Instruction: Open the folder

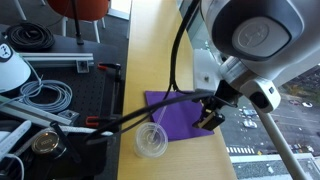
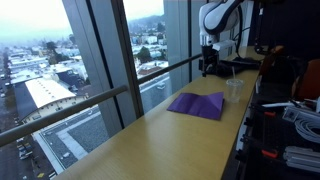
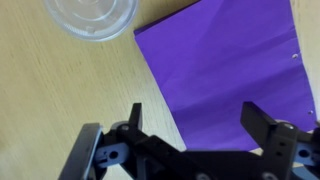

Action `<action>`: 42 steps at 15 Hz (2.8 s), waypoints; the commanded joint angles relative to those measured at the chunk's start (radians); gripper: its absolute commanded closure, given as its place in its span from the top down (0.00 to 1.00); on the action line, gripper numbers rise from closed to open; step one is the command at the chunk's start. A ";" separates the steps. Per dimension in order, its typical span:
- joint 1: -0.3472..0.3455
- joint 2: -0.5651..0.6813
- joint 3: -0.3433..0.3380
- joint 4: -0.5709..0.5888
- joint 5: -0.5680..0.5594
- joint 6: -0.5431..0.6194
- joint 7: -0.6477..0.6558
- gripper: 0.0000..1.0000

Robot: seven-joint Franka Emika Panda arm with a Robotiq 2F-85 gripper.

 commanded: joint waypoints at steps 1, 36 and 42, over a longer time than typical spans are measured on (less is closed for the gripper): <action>-0.056 0.090 0.008 0.146 0.042 -0.094 -0.164 1.00; -0.176 0.348 0.078 0.275 0.160 -0.195 -0.488 1.00; -0.187 0.389 0.097 0.346 0.194 -0.288 -0.481 1.00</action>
